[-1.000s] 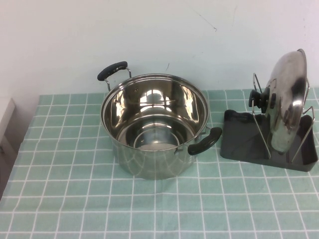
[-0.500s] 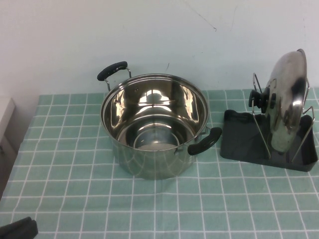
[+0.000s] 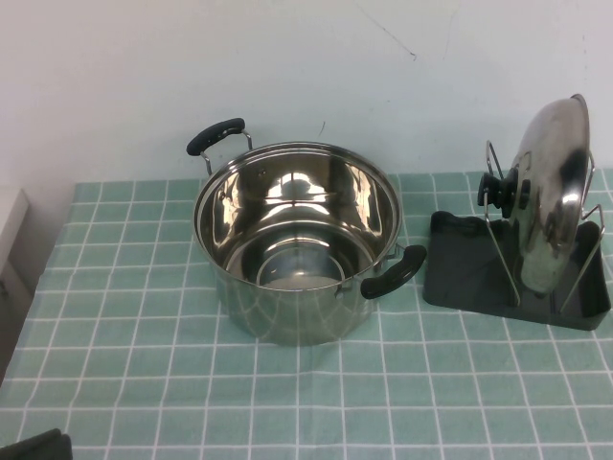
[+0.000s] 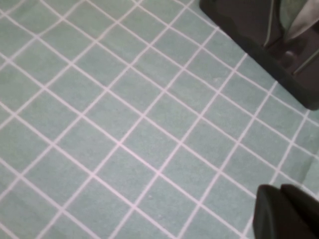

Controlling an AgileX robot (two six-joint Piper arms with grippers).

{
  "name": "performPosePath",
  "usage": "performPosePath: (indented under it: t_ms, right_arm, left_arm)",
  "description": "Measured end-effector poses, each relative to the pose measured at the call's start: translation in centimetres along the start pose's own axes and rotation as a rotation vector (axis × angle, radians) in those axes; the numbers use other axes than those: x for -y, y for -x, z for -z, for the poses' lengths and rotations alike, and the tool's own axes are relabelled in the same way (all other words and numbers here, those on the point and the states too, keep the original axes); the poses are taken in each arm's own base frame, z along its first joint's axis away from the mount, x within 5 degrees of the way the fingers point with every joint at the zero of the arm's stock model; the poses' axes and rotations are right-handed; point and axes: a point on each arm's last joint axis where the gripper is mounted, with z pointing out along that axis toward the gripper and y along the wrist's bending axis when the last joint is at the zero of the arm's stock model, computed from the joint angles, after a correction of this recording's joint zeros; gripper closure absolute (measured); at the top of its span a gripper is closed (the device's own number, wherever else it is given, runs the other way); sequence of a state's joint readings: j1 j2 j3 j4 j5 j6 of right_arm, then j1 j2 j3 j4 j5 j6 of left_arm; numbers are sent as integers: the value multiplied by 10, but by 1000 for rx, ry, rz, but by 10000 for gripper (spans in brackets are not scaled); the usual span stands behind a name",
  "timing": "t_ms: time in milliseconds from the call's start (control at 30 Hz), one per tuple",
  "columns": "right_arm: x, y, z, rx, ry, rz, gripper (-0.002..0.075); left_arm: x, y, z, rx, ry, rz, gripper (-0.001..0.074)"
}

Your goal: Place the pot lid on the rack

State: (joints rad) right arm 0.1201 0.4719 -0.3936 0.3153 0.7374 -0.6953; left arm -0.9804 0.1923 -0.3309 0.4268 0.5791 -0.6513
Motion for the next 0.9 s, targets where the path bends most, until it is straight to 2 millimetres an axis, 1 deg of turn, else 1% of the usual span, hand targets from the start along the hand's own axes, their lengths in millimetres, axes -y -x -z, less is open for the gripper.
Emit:
performPosePath:
  t_ms: [567, 733, 833, 900]
  right_arm:
    - [-2, 0, 0, 3, 18, -14, 724]
    - [-2, 0, 0, 3, 19, -15, 724]
    - [-2, 0, 0, 4, 20, -16, 724]
    - [-2, 0, 0, 4, 19, -16, 725]
  left_arm:
    - [-4, -3, 0, -37, 45, 6, 736]
    - [-13, -4, 3, -23, 201, 32, 736]
    - [-17, -6, 4, -13, 302, 92, 736]
    - [-19, -7, 3, 22, 344, 99, 736]
